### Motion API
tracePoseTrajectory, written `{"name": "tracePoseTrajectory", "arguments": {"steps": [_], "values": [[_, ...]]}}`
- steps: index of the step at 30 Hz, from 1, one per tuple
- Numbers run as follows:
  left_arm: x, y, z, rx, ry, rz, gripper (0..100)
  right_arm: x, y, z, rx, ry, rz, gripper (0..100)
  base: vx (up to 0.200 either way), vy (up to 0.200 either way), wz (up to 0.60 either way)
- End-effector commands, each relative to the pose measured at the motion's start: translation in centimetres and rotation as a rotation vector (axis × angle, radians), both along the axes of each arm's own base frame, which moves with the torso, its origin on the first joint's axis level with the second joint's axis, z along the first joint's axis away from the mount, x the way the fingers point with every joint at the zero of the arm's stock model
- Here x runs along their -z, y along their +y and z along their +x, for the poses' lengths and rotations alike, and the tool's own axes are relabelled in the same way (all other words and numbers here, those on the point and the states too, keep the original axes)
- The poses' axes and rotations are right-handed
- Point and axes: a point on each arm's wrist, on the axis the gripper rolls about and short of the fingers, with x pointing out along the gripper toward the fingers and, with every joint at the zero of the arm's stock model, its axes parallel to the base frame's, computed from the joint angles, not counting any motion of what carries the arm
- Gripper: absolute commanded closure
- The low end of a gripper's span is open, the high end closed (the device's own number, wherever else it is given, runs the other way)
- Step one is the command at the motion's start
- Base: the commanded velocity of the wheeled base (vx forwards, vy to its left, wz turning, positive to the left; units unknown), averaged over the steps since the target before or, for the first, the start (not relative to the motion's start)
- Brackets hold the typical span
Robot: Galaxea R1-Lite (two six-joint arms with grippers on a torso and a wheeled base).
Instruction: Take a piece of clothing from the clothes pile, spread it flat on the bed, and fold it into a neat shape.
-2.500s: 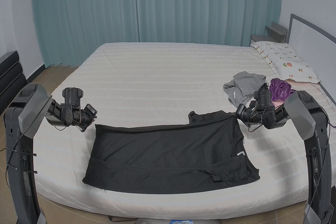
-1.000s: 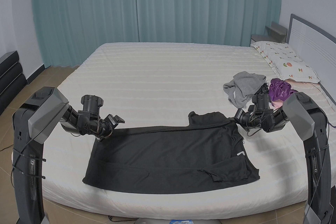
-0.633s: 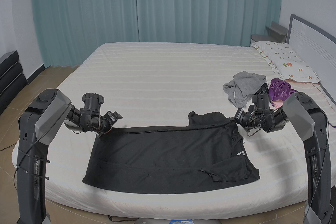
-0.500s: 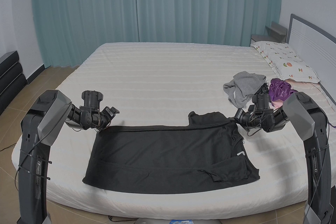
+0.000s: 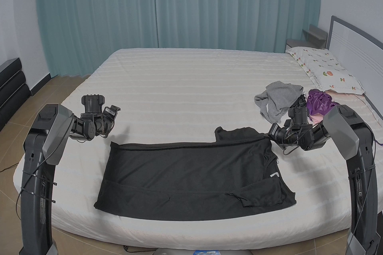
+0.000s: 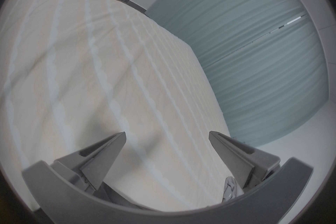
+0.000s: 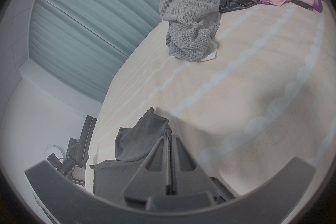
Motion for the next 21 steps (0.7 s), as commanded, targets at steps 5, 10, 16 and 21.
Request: {"name": "tracePoseTrajectory", "arguments": {"steps": [5,10,16,21], "values": [[0.1,2.2,-1.0,0.018,0.032,-0.005,0,0.1,0.1,0.0,-0.003,0.003,0.0,100,0.0,0.0,0.0],[1.4,2.8,-2.9,0.176,0.095,0.08,0,0.1,0.1,0.0,-0.003,-0.001,-0.001,100,0.0,0.0,0.0],[3.6,3.0,-5.0,0.371,0.119,0.228,0,0.2,0.1,0.0,-0.004,0.003,-0.002,100,0.0,0.0,0.0],[4.8,2.5,-7.0,0.507,0.017,0.294,0,0.2,0.1,0.0,-0.004,0.003,-0.002,100,0.0,0.0,0.0]]}}
